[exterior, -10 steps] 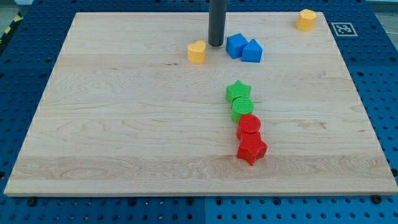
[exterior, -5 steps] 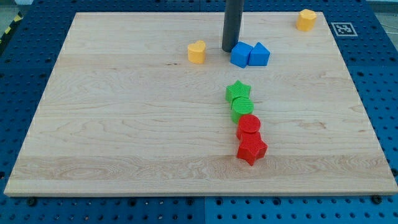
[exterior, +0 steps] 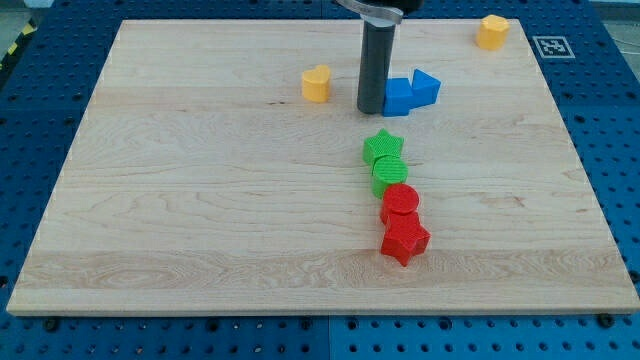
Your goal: Push the blue blocks to the down side of the yellow hexagon
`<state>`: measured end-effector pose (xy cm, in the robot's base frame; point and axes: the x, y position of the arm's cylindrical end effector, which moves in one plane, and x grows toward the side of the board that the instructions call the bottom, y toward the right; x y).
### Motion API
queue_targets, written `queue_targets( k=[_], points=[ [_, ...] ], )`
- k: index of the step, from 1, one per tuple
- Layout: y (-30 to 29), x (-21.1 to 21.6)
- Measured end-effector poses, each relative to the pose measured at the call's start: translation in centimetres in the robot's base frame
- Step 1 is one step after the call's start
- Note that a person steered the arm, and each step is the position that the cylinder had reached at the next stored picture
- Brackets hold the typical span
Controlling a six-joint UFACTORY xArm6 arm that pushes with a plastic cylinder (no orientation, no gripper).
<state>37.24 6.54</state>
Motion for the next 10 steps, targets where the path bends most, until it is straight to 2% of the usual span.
queue_targets(
  k=[3,10],
  points=[
    [4.8,0.0],
    [7.5,-4.2]
  ],
)
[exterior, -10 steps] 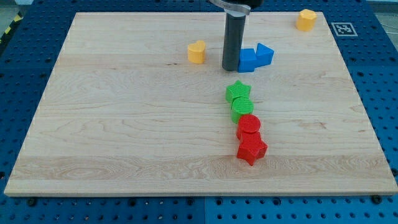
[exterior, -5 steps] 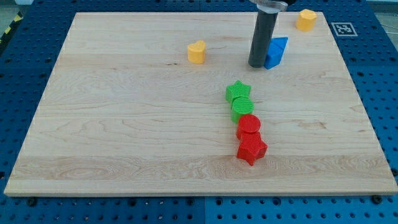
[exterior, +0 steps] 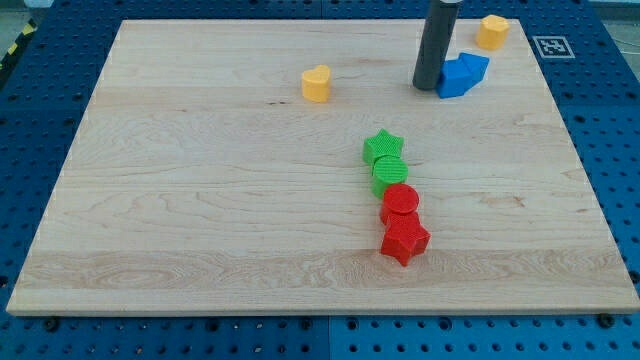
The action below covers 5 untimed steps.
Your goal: Push the blue blocks to the down side of the yellow hexagon
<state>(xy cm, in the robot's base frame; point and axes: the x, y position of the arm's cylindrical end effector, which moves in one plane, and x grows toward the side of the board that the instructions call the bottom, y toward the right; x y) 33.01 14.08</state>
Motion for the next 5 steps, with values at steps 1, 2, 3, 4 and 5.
queue_targets(
  k=[1,2,3,4,5],
  points=[
    [1.4,-0.1],
    [3.5,-0.1],
    [5.2,-0.1],
    [5.3,-0.8],
    [5.3,1.8]
  ],
)
